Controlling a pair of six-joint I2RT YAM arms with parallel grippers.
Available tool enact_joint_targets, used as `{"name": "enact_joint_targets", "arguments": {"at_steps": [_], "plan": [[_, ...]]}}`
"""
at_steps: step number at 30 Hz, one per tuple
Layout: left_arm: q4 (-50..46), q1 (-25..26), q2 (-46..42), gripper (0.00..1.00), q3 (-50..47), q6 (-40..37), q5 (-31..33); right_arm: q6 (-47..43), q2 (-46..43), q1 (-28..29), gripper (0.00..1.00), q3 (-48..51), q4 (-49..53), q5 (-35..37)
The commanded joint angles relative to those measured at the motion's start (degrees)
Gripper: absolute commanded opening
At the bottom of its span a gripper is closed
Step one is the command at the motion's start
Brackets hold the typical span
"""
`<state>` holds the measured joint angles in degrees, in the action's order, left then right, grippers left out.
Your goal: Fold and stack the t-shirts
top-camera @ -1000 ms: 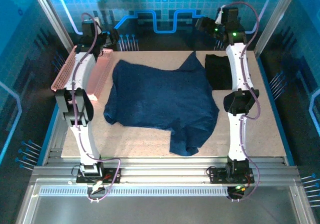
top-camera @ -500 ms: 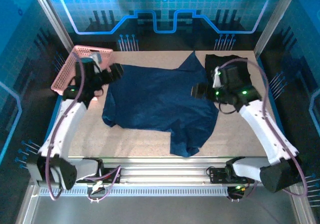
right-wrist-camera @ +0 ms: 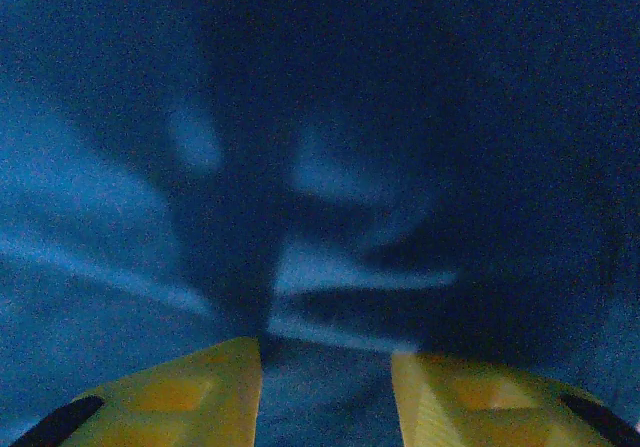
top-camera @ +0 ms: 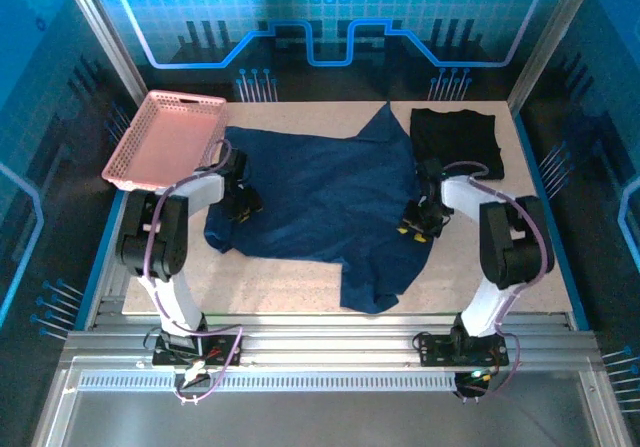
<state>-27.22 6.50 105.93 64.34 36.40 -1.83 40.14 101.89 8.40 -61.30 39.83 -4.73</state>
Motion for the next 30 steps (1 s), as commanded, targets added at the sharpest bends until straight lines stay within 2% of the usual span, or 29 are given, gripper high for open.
{"name": "enact_joint_targets", "arguments": {"at_steps": [1,4,6,11,12,15,19,23,27,30], "plan": [[-0.3,-0.7,4.4,0.38,4.8,2.5,3.7,-0.1,5.3,-3.1,0.41,-6.7,0.9,2.4],[0.7,-0.7,7.6,0.4,7.8,2.8,3.2,-1.6,12.2,-4.7,0.41,-14.5,2.4,1.8],[0.9,-0.6,9.5,0.41,10.2,2.5,2.6,-2.6,18.1,-5.2,0.42,-23.1,5.1,0.9],[-1.0,-0.5,11.5,0.47,15.1,0.6,2.8,-4.1,28.1,-5.7,0.53,-40.3,9.2,0.3],[-0.9,-0.5,10.7,0.5,15.3,0.2,1.7,-4.9,28.7,-5.9,0.58,-42.3,8.8,-1.2],[1.2,-0.3,3.8,0.7,13.3,0.7,-0.6,-8.0,25.1,-5.7,0.72,-44.0,8.1,-3.9],[1.7,-0.3,-8.4,0.83,10.3,3.0,-4.3,-10.4,9.7,-5.3,0.83,-34.2,8.6,-5.0],[-1.0,-0.4,-20.0,0.89,6.1,2.4,-5.6,-7.5,-11.3,-5.4,0.88,-15.9,10.8,-6.6],[-5.0,-0.9,-27.7,0.91,-0.3,0.0,-5.2,-4.2,-27.1,-5.3,0.86,1.9,11.4,-11.7],[-5.7,-3.3,-31.5,0.92,-6.9,1.9,-5.8,-2.0,-32.9,-5.3,0.8,13.3,7.7,-14.7]]}}
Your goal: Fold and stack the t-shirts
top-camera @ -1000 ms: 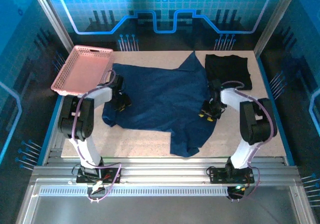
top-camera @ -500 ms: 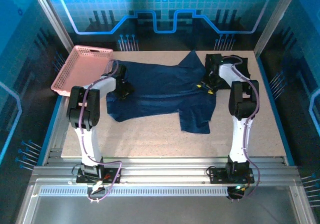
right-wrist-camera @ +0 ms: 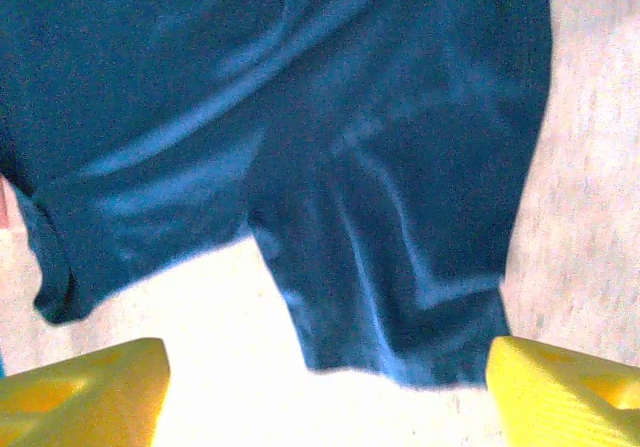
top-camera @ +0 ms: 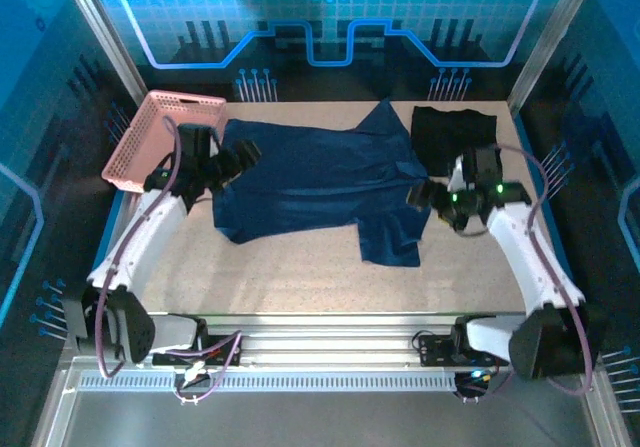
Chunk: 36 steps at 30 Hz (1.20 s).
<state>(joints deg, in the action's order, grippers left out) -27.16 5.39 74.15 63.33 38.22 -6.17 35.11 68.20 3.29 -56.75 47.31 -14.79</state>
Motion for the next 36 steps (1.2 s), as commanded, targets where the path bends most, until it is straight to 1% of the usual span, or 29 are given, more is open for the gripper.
{"name": "enact_joint_targets", "arguments": {"at_steps": [1,4,6,9,14,17,19,20,23,24,26,27,31,33,36], "plan": [[-5.4,-3.0,-0.8,0.91,-8.0,0.4,-1.8,3.2,0.8,-0.2,0.78,11.6,-2.1,-5.8],[-4.7,-5.2,-2.5,0.91,-12.1,0.3,-1.7,2.7,4.4,-0.1,0.69,15.7,-8.2,-6.6],[-3.8,-6.7,-2.6,0.91,-14.0,0.4,-2.1,2.0,7.7,-0.1,0.66,16.5,-11.0,-6.1],[-3.8,-8.5,-3.1,0.89,-15.8,0.6,-2.6,0.4,12.1,-0.1,0.63,15.8,-10.6,-4.5],[-3.3,-10.2,-5.2,0.88,-19.6,0.9,-1.7,0.1,14.9,-1.3,0.57,17.9,-13.4,-2.2],[-2.4,-11.1,-7.5,0.88,-22.5,2.2,-1.7,0.0,16.1,-1.3,0.53,17.1,-14.0,-1.7],[-1.9,-11.5,-8.5,0.88,-23.7,2.9,-1.5,0.0,17.1,-1.6,0.45,16.2,-13.7,-0.6],[-2.1,-11.6,-8.7,0.88,-23.9,3.0,-1.1,0.0,17.9,-1.7,0.38,15.6,-13.7,-0.9],[-3.3,-11.7,-8.8,0.87,-24.0,3.5,0.7,0.1,18.2,-1.7,0.13,13.9,-12.4,-1.1],[-3.4,-11.7,-8.6,0.87,-23.9,3.7,1.0,-0.2,17.0,-1.9,0.08,13.3,-11.0,-0.2],[-3.1,-11.7,-7.9,0.85,-23.8,4.1,0.9,-1.0,14.3,-2.4,0.02,12.4,-7.5,2.4],[-2.5,-11.7,-7.1,0.84,-23.9,4.3,0.7,-1.6,12.8,-3.0,0.0,11.9,-5.7,3.6],[1.0,-11.5,-4.1,0.78,-24.4,5.2,-1.3,-2.7,8.3,-6.3,0.0,11.5,-1.8,4.7],[2.6,-10.9,-2.3,0.72,-24.1,5.6,-2.0,-3.2,7.6,-6.9,0.0,11.6,-1.1,4.5],[2.5,-9.7,2.1,0.67,-21.5,4.5,-2.0,-3.5,8.5,-7.0,0.0,12.0,-1.4,3.4]]}}
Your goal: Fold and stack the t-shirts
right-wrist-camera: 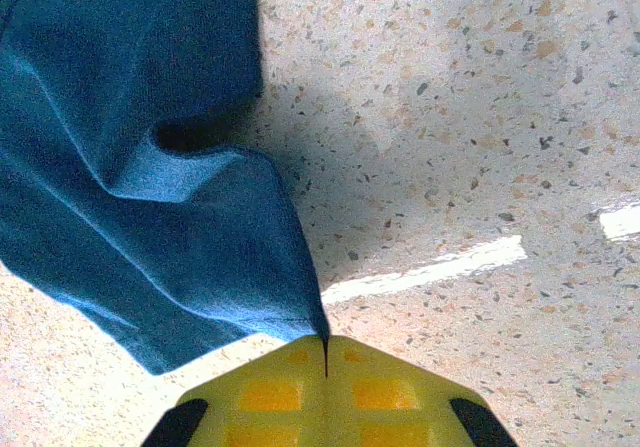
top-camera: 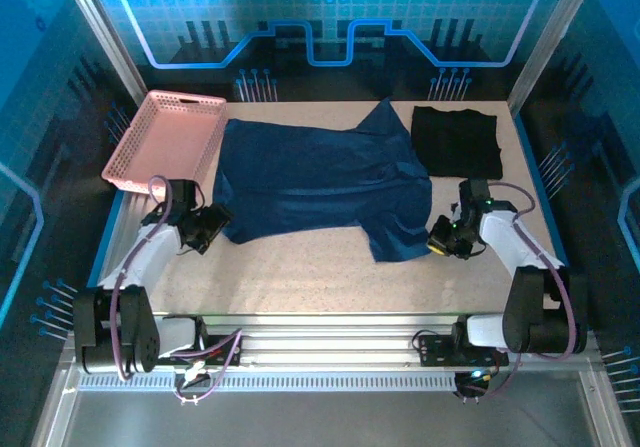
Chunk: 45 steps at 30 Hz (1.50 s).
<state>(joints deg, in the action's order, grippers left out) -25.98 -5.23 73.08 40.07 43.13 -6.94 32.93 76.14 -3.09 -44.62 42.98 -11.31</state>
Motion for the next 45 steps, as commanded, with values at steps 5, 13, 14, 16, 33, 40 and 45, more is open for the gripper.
{"name": "enact_joint_targets", "arguments": {"at_steps": [5,13,14,16,33,40,45], "plan": [[-3.7,4.0,10.1,0.64,9.0,-6.5,5.0,-1.6,0.6,-0.6,0.0,0.7,2.6,-0.6],[-11.4,9.7,19.1,0.6,18.8,-15.7,13.2,-2.2,0.9,-1.0,0.0,0.5,2.5,-1.2],[-12.8,10.3,20.3,0.59,19.9,-17.0,14.4,-2.2,1.0,-1.0,0.0,0.5,2.5,-1.4],[-14.8,11.2,22.2,0.58,21.3,-19.5,15.7,-2.3,1.0,-1.1,0.0,0.3,2.5,-1.6],[-18.2,14.7,27.2,0.3,21.4,-29.9,21.3,-3.4,3.0,-2.4,0.0,-2.6,3.1,-2.0],[-19.4,13.4,18.7,0.12,16.4,-26.4,23.8,-3.9,3.8,-3.3,0.0,-3.3,3.0,-2.0],[-18.7,10.0,8.8,0.12,10.1,-19.0,22.6,-4.2,4.1,-4.3,0.0,-4.1,3.2,-1.0]]}}
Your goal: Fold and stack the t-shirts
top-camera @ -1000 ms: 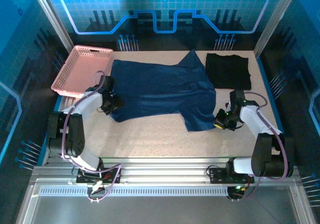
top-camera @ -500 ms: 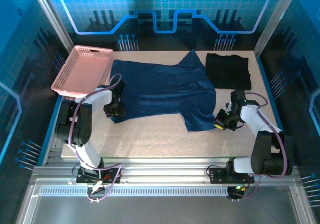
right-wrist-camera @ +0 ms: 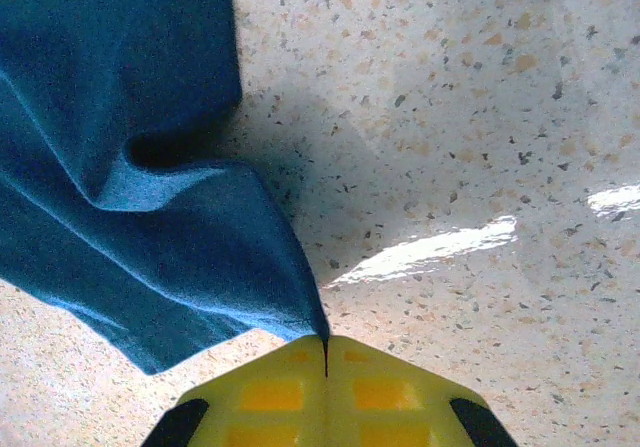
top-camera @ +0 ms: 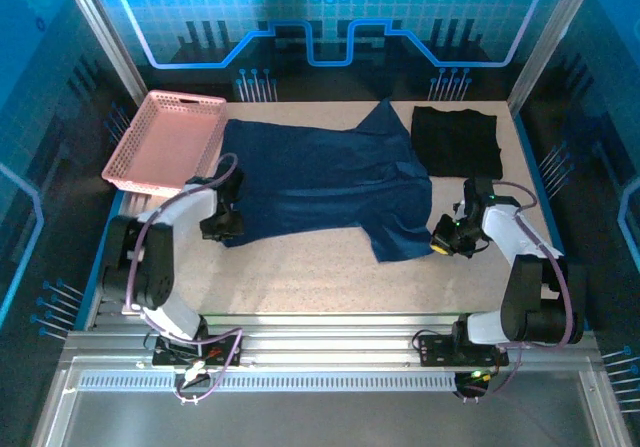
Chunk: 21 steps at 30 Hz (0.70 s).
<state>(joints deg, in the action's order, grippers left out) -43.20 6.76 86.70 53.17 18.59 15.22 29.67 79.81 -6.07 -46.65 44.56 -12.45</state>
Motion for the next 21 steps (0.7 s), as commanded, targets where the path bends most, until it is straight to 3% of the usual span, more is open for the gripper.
{"name": "enact_joint_targets", "arguments": {"at_steps": [1,7,9,12,16,21], "plan": [[-1.1,-2.6,-6.5,0.13,-4.4,7.0,-0.1,-1.1,0.6,-1.5,0.0,-2.3,1.9,0.4],[0.4,-7.3,-15.5,0.17,-12.9,14.8,-4.4,-2.0,0.9,-3.0,0.0,-3.4,2.7,0.8],[-0.1,-7.5,-18.1,0.28,-14.7,17.1,-5.6,-2.4,1.0,-3.2,0.0,-3.4,2.8,0.3],[-2.3,-7.5,-23.8,0.35,-16.1,21.2,-5.8,-2.5,1.1,-3.2,0.0,-4.9,2.8,-0.9],[-1.6,-7.5,-32.1,0.57,-18.9,27.2,-9.7,-2.9,1.0,-3.3,0.0,-4.4,2.4,-2.0],[6.0,-7.6,-33.9,0.62,-22.4,31.6,-13.0,-3.7,0.8,-3.3,0.0,-4.3,2.5,-2.7]]}}
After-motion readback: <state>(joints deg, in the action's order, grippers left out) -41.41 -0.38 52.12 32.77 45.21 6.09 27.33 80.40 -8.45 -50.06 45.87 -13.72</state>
